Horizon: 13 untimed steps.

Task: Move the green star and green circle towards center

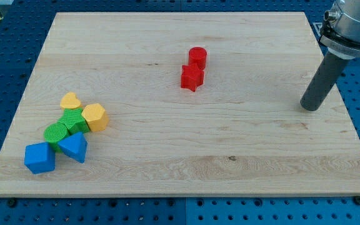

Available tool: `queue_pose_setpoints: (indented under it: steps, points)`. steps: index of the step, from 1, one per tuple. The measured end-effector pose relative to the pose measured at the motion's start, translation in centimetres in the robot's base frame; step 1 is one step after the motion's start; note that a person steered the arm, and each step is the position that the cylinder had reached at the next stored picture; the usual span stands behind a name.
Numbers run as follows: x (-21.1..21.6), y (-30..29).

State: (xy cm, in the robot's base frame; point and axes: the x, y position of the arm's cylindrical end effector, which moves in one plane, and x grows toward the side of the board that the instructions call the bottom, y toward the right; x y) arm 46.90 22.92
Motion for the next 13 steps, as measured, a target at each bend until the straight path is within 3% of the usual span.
queue_pose_setpoints:
  steps: [1, 3, 5, 7, 9, 10, 12, 13]
  points:
    - [0.0, -0.1]
    - [3.1, -11.1]
    - [2.3, -21.1]
    - [-5.1, -28.3]
    - [-6.6, -45.3]
    - [-4.3, -51.6]
    - [9.6, -52.8]
    - [11.5, -52.8]
